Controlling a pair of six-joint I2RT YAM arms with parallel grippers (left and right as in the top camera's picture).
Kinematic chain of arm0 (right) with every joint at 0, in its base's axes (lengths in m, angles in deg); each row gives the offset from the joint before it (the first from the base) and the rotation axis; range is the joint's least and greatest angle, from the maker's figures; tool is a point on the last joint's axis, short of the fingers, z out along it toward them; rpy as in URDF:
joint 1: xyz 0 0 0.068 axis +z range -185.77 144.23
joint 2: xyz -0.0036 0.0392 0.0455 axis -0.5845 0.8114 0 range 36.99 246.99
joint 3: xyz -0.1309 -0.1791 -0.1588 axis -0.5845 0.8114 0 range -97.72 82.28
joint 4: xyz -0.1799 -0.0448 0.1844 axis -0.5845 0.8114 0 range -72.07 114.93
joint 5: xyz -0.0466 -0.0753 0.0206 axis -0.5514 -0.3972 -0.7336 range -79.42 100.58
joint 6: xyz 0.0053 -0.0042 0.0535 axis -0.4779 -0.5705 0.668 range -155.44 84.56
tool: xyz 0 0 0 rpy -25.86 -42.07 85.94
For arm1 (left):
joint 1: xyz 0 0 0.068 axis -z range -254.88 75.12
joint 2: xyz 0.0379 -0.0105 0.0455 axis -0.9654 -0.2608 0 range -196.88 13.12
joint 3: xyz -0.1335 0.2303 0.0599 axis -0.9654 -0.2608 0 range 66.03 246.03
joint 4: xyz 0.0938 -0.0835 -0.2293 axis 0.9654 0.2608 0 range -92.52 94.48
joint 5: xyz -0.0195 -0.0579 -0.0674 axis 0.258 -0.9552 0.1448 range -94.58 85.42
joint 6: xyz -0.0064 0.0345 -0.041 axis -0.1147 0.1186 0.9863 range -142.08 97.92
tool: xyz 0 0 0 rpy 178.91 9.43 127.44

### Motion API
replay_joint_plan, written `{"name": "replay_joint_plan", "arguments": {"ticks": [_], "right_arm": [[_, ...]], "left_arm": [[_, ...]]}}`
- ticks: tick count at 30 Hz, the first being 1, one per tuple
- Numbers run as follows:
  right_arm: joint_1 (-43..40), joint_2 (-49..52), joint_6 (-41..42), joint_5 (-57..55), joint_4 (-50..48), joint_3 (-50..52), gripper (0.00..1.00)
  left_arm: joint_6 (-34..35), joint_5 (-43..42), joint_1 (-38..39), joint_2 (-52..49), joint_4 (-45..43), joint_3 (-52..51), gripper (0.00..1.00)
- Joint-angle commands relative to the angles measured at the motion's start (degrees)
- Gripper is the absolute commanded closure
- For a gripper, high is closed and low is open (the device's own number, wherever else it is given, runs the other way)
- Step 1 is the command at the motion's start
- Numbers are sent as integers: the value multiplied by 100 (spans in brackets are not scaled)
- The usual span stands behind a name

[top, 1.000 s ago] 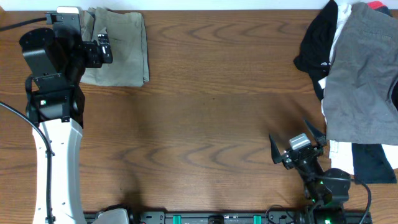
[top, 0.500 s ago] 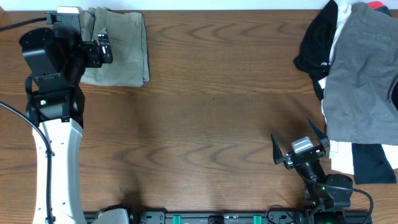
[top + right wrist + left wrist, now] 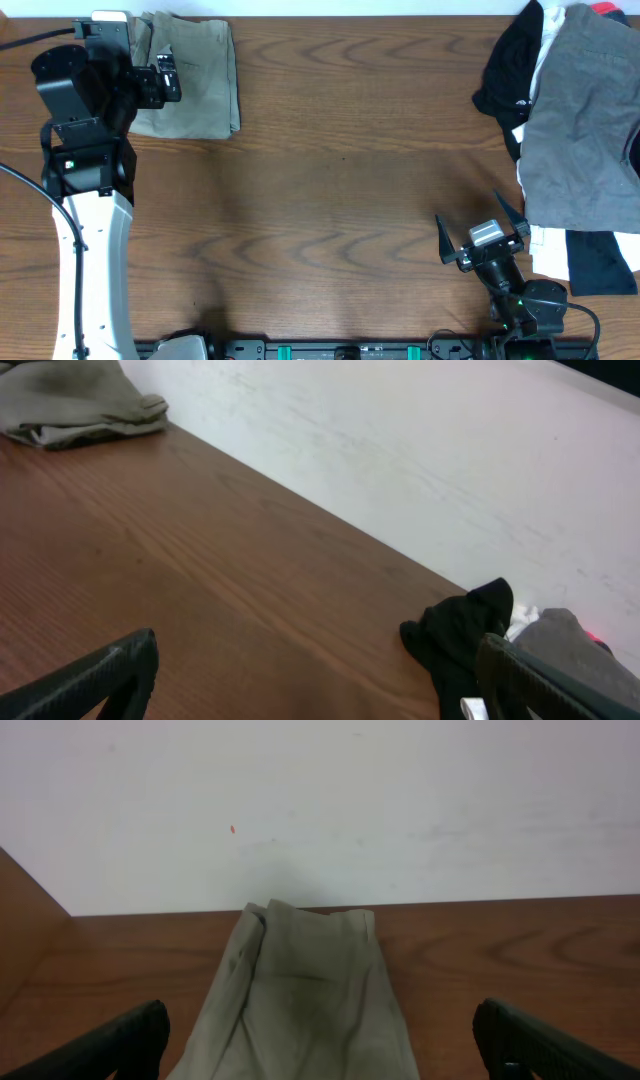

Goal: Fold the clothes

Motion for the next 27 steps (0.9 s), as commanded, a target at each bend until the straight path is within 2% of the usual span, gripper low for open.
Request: {"name": "replay_joint_plan", "arguments": {"ticks": [1,5,8,12,15,24,27], "right_arm": [[-74,-35,-50,-59,37,9,1],[-74,-35,-50,-57,39,9,1],[-74,-35,-50,-59,37,9,1],[-74,-35,-50,-59,39,9,1],[-74,-35,-50,-57,39,9,1],[-74,-35,-50,-59,37,9,1],[-74,-35,-50,-59,39,9,1]], "left_arm": [[11,52,15,7,13,20,2],[13,52,15,76,186,20,2],[-7,44,20,341,752,11,2],[-9,31,210,901,883,-540,2],[-11,33,411,1392,396,-1331,2],[-4,33,920,3436,-2076,-4717,2],[13,33,920,4068,-2262,-5386,2]]}}
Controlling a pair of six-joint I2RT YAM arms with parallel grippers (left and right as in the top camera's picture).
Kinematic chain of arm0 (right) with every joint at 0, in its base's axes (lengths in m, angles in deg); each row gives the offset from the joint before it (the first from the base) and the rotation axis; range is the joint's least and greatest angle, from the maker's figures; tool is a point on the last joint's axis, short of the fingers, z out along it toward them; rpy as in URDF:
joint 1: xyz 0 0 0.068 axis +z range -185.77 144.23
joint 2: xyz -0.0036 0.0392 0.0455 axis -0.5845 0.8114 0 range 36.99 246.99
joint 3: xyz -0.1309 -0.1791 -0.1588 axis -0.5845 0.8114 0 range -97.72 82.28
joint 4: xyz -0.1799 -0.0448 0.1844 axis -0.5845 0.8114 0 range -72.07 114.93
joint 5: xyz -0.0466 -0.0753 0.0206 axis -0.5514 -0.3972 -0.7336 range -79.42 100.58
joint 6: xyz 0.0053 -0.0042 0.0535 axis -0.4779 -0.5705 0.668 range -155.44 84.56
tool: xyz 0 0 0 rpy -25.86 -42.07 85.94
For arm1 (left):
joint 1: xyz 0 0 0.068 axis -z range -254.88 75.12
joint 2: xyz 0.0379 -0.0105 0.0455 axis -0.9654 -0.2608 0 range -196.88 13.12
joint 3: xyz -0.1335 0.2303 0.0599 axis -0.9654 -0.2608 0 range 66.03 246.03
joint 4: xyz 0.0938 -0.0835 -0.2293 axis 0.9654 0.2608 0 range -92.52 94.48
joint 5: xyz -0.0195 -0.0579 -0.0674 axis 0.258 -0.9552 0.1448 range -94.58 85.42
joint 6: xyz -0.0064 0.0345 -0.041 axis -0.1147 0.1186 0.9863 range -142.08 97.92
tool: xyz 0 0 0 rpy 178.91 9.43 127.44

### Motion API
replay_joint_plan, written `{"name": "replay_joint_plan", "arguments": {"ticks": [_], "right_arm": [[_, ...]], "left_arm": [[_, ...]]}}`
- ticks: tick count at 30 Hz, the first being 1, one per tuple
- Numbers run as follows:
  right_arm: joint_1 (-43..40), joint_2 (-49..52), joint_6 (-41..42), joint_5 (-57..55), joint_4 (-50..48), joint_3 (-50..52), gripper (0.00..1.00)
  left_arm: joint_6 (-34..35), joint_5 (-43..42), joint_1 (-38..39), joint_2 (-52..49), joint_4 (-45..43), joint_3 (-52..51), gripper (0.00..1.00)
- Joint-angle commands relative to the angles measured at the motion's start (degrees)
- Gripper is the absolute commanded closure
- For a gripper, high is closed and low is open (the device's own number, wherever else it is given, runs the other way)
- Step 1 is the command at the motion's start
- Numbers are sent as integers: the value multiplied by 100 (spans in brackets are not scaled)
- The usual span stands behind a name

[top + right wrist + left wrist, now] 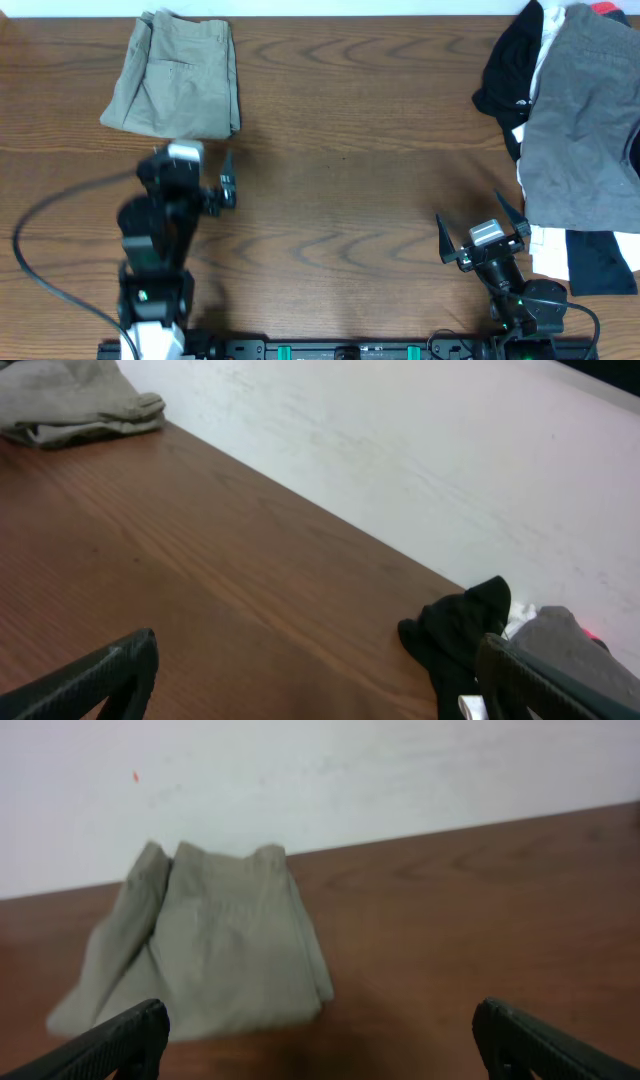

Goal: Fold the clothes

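A folded khaki garment point(175, 78) lies flat at the table's far left; it also shows in the left wrist view point(215, 950) and, small, in the right wrist view point(75, 400). My left gripper point(187, 168) point(320, 1040) stands open and empty just in front of it, apart from the cloth. At the right edge sits a heap of unfolded clothes point(580, 130), grey on top, with black point(460, 630) and white pieces. Near the front right, my right gripper point(472, 222) point(320, 680) is open and holds nothing, just left of the heap.
The wooden table point(350, 150) ends at a white wall point(350, 770) along its far edge. The left arm's cable point(40, 260) loops over the front left of the table.
My left gripper was over the folded khaki garment at the far left corner; now it is nearer the front, clear of the garment, still open. The right arm has not moved.
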Motion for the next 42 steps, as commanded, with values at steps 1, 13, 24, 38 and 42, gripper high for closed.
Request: {"name": "replay_joint_plan", "arguments": {"ticks": [1,13,24,38,42], "right_arm": [[-74,-35,-48,-15,31,9,1],[-74,-31,-48,-15,31,9,1],[-74,-31,-48,-15,31,9,1],[-74,-31,-48,-15,28,9,1],[-74,-31,-48,-15,31,9,1]], "left_arm": [[13,37,24,737,-157,-621,2],[326,33,28,2597,-4,-2000,2],[533,-7,105,3257,1235,-2240,2],[531,13,315,4059,1202,-2238,2],[531,13,313,4044,1202,-2238,2]]}}
